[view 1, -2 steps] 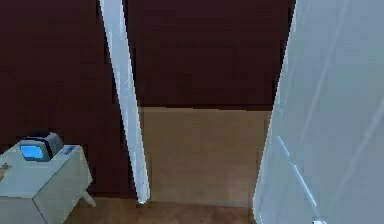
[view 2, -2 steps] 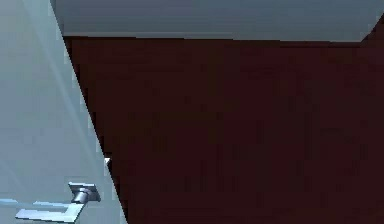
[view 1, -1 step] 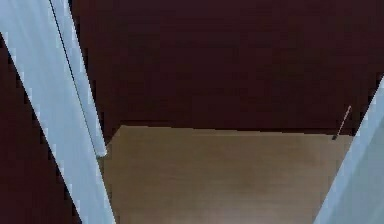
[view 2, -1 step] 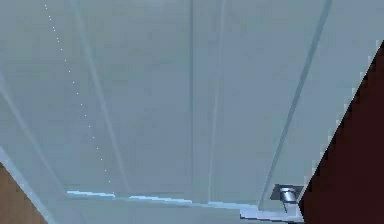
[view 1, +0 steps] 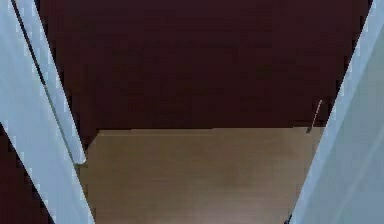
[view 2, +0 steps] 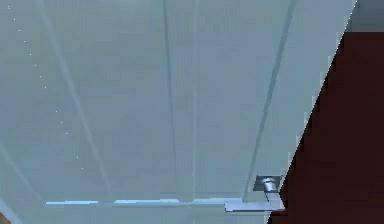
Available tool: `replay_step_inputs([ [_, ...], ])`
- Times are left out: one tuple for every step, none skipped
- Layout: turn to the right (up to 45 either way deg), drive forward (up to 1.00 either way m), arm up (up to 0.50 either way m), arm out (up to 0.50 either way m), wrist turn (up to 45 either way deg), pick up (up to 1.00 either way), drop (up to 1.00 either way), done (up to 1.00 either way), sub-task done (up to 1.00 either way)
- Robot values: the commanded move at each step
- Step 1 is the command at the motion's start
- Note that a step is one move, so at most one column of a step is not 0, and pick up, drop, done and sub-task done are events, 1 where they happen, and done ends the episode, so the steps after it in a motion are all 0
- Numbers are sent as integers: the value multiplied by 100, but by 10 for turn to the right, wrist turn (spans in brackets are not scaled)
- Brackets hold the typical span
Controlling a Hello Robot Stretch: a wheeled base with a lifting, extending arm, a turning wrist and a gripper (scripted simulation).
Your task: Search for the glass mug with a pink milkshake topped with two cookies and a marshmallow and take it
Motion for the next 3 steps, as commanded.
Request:
replay_step_inputs([
  [0,60,0,0,0,0,0,0,0],
  [-450,0,0,0,0,0,0,0,0],
  [-450,0,0,0,0,0,0,0,0],
])
